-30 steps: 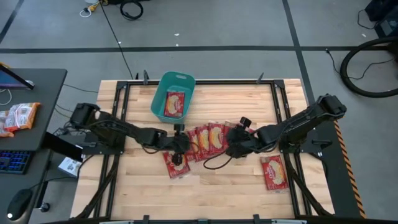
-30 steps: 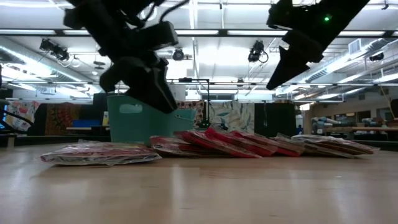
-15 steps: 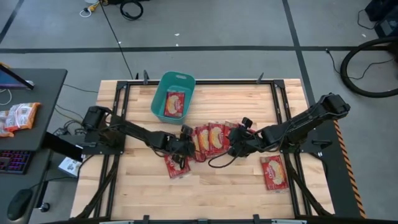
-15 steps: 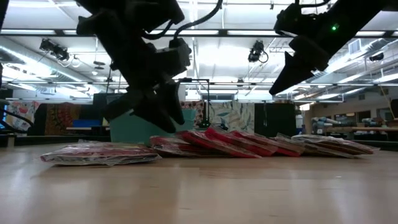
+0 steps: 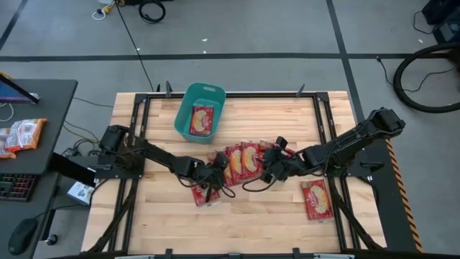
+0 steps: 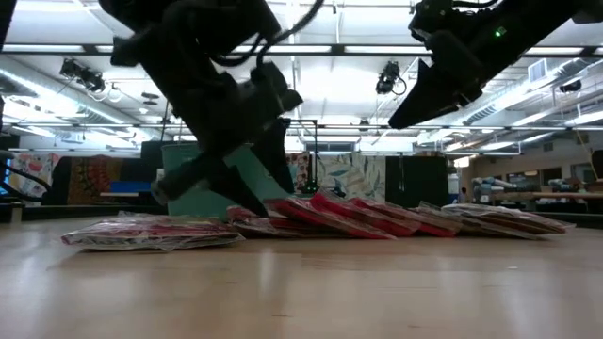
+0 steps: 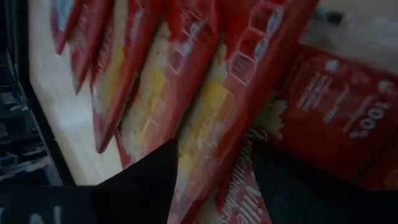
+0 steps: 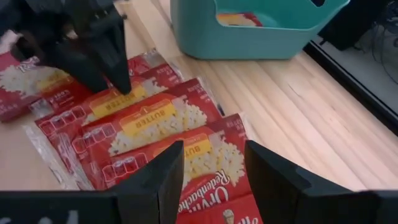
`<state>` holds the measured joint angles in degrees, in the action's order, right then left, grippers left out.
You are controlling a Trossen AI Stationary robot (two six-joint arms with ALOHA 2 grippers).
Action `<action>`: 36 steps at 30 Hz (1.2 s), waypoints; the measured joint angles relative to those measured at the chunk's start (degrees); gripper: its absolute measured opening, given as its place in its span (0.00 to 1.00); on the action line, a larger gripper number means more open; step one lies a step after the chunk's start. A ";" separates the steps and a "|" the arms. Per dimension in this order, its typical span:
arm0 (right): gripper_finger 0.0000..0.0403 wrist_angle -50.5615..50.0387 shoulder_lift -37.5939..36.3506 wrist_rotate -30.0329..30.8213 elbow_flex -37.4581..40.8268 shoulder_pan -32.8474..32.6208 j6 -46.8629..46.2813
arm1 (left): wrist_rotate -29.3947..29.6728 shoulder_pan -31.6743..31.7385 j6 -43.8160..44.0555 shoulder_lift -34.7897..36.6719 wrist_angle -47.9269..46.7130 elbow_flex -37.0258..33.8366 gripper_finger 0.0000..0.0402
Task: Sort popcorn bags into baskets
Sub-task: Put the red popcorn bag into the green bin
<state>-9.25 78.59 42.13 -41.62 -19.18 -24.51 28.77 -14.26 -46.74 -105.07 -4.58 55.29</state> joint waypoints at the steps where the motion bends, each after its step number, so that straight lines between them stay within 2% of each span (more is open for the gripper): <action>1: 0.43 0.48 0.00 0.00 0.01 0.00 0.26 | 0.38 0.00 -0.75 -0.58 0.80 0.00 0.52; 5: 0.43 1.07 0.00 0.09 0.01 -0.20 0.20 | 1.30 0.07 -2.91 -1.82 1.88 0.07 0.48; 9: 0.43 2.18 0.00 0.28 0.04 -0.62 0.18 | 1.29 0.20 -2.84 -2.46 2.06 0.11 0.40; 15: 0.43 2.40 0.02 0.28 0.06 -1.46 0.07 | 2.12 0.18 0.28 -2.54 1.63 0.04 0.20; 18: 0.43 2.42 0.02 0.26 0.06 -1.92 -0.44 | 2.12 0.12 4.91 -2.52 1.12 0.29 0.09; 20: 0.43 2.33 0.04 0.26 0.06 -2.23 -1.11 | 0.44 0.17 8.62 -1.89 -2.40 1.73 0.03; 25: 0.43 2.16 0.04 0.59 0.06 -3.36 -1.36 | -3.98 0.17 16.90 1.80 -15.60 7.77 0.03; 30: 0.43 1.78 0.04 6.44 0.06 -4.31 -1.27 | -11.93 1.13 27.59 5.36 -29.79 15.33 0.03; 33: 0.43 1.56 0.04 8.20 0.06 -4.48 -1.26 | -16.38 2.29 33.48 7.00 -34.91 18.78 0.02; 36: 0.43 1.43 0.04 8.17 0.06 -4.44 -1.25 | -18.04 3.47 38.30 8.36 -38.90 21.40 0.02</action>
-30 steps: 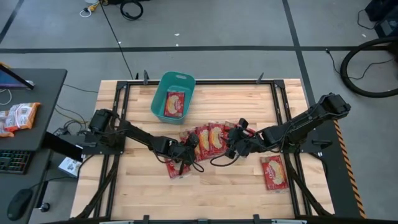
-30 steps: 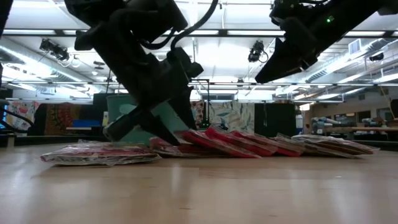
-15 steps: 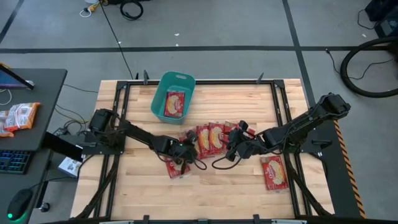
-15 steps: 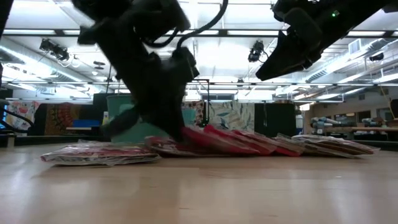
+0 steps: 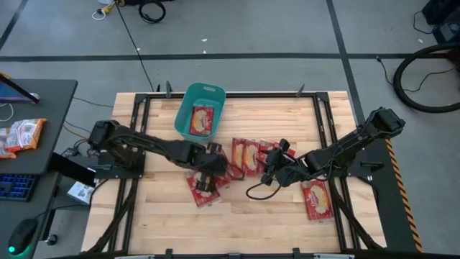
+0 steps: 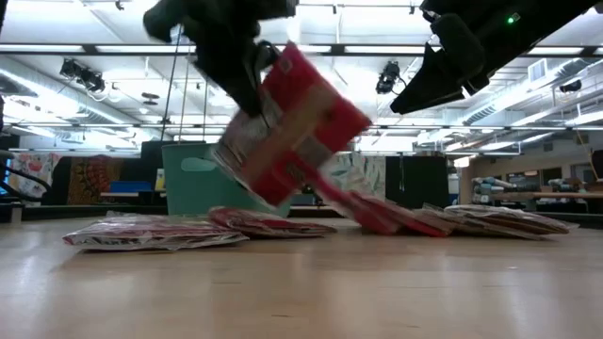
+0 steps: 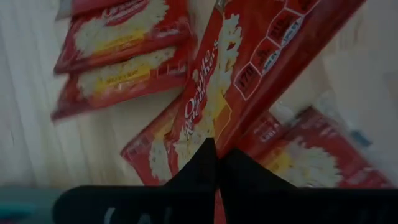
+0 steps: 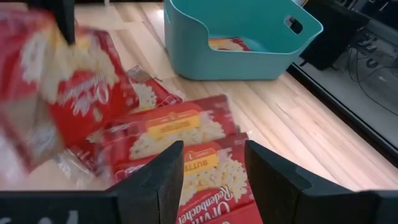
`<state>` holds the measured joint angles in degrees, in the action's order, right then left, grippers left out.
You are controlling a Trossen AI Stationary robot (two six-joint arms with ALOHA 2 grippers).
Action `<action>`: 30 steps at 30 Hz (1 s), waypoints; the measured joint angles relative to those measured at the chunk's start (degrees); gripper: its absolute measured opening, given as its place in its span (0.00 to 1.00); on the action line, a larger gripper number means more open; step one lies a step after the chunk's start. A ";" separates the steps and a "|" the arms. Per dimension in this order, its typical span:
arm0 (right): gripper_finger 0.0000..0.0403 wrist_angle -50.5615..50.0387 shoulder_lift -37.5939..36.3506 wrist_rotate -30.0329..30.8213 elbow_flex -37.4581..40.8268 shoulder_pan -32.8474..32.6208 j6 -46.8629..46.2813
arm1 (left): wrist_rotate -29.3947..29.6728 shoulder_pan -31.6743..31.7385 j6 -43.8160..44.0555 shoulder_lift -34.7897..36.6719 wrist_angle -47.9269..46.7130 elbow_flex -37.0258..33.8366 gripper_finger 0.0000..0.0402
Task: Sort popcorn bags into baskets
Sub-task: Put the red popcorn bag into the green bin
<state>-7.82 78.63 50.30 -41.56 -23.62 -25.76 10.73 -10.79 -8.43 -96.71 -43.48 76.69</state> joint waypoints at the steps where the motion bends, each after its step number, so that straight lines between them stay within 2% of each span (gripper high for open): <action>1: 0.43 -0.21 0.00 -0.11 0.00 -0.02 0.00 | -0.35 0.54 1.20 0.48 -1.15 0.86 0.02; 6: 0.43 -1.17 0.00 -0.24 0.02 -0.02 0.02 | -1.23 3.78 7.22 3.83 -4.10 3.57 0.02; 11: 0.43 -1.42 0.00 0.04 0.02 0.00 -0.06 | -8.97 8.37 12.55 6.73 -4.91 4.08 0.02; 24: 0.43 -1.15 0.00 0.14 0.00 0.00 0.04 | -8.35 23.32 24.96 10.43 -3.53 5.26 0.02; 30: 0.43 -0.23 0.00 0.16 0.00 0.00 -0.06 | -12.86 30.64 30.45 10.41 -4.60 5.50 0.02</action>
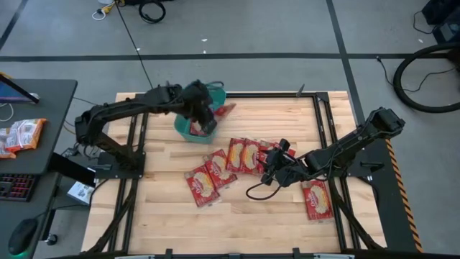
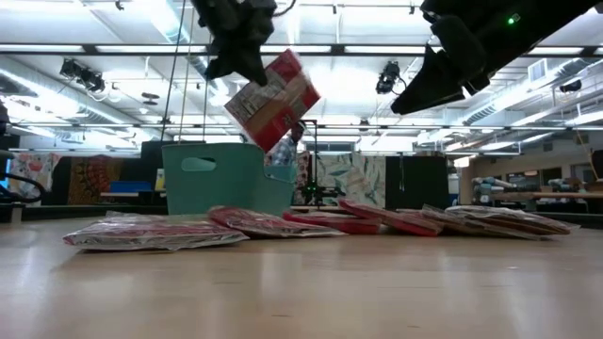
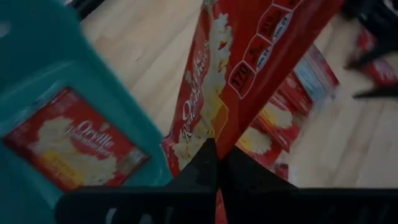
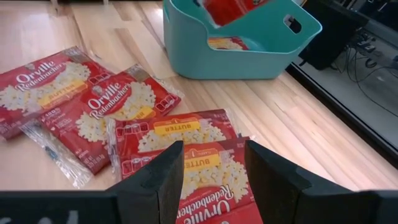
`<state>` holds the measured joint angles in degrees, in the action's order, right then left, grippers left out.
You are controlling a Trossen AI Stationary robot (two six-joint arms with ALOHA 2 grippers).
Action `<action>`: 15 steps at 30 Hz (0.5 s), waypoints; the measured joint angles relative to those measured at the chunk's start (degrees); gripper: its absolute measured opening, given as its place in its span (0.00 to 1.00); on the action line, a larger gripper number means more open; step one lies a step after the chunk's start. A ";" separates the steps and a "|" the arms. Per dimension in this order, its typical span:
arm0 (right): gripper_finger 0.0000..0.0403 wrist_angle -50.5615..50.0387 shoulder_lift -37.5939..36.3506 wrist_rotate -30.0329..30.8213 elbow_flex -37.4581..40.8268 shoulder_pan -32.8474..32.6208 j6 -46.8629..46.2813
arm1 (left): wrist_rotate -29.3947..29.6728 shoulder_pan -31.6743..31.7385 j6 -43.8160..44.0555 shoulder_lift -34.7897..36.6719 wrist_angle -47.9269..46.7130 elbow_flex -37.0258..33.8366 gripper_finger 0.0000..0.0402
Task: Sort popcorn bags into baskets
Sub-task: Put the red popcorn bag into the green bin
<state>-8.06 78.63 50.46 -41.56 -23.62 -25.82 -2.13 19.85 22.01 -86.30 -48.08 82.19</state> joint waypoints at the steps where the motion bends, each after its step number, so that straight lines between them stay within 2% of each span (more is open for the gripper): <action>1: 0.43 0.27 0.00 0.03 0.00 0.00 0.04 | -0.21 1.05 0.50 0.00 -0.08 0.00 0.02; 6: 0.43 2.05 0.00 0.51 0.00 0.07 0.04 | -0.43 4.66 3.31 0.09 0.51 0.00 0.02; 10: 0.43 2.55 0.00 0.58 0.00 0.07 2.00 | 5.11 6.84 4.79 -0.50 -2.20 0.11 0.02; 15: 0.43 5.43 0.00 0.30 0.00 0.24 6.13 | 7.75 9.72 7.08 -3.69 -7.09 0.04 0.02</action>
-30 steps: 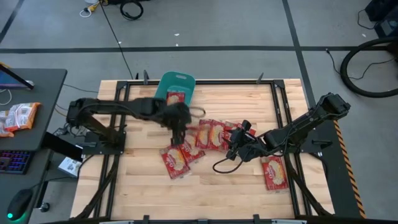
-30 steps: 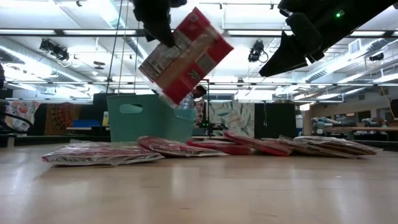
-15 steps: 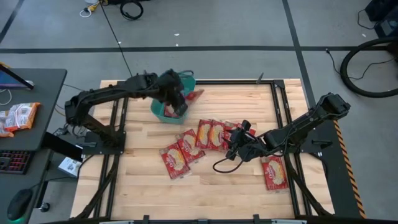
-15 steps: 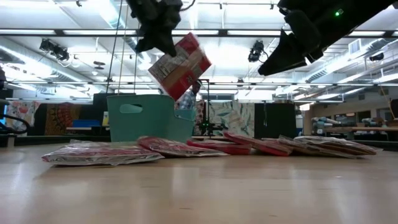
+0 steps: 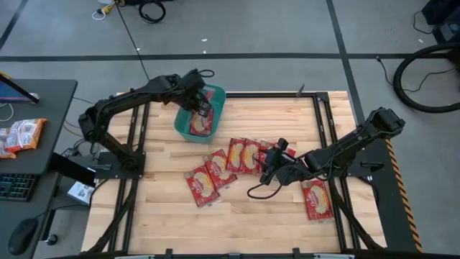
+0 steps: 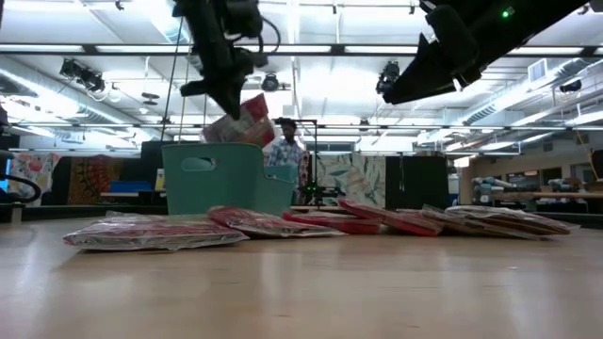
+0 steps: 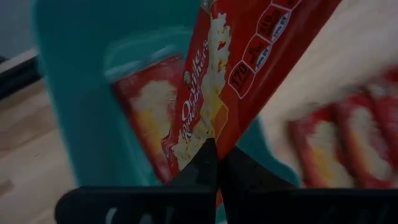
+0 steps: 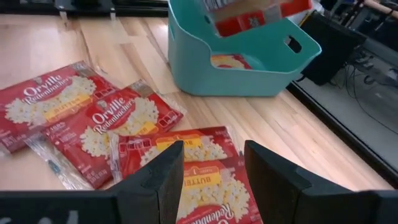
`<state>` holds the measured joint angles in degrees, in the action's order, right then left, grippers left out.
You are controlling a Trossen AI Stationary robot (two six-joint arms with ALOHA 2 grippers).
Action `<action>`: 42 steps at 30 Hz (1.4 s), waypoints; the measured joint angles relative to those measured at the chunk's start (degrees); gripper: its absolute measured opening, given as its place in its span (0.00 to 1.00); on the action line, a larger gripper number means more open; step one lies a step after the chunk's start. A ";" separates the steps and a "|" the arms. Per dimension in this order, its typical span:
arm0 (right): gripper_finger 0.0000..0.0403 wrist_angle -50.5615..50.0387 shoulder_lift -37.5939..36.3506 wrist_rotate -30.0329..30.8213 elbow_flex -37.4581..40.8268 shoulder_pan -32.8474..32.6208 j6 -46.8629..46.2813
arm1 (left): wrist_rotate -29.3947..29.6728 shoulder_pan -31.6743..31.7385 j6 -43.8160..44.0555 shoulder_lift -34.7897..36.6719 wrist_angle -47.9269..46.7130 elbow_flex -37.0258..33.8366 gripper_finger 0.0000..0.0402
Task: Sort popcorn bags into baskets
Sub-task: Put the red popcorn bag into the green bin
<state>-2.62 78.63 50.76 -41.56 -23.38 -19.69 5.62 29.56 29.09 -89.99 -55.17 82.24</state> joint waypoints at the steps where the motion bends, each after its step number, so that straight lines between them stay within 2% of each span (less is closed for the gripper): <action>1: 0.43 0.63 0.00 -0.78 0.00 0.00 0.25 | 0.61 0.27 0.05 -0.58 -0.12 0.00 0.02; 8: 0.43 1.95 0.00 -8.51 1.27 -0.77 0.21 | 3.58 1.00 0.32 -5.56 -0.77 0.00 0.02; 19: 0.43 3.90 0.00 -11.59 5.22 -3.54 -1.13 | 3.80 2.55 5.31 -10.18 -4.31 0.00 0.02; 27: 0.43 5.32 0.00 -11.87 6.28 -7.96 -1.13 | 5.19 2.66 10.23 -11.81 -5.36 0.00 0.03; 33: 0.43 7.87 0.00 -11.89 7.12 -11.04 -1.12 | 6.83 2.69 14.00 -11.81 -5.36 0.00 0.09; 38: 0.43 8.16 0.00 -11.87 7.30 -13.23 -1.68 | 6.82 2.66 16.56 -11.81 -4.68 0.00 0.18; 42: 0.43 8.15 0.00 -11.62 7.30 -14.81 -1.72 | 5.49 1.89 13.63 -11.81 -4.58 1.75 0.26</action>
<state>5.52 78.63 39.14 -34.26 -38.19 -21.41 11.11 31.46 42.72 -101.80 -59.75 83.98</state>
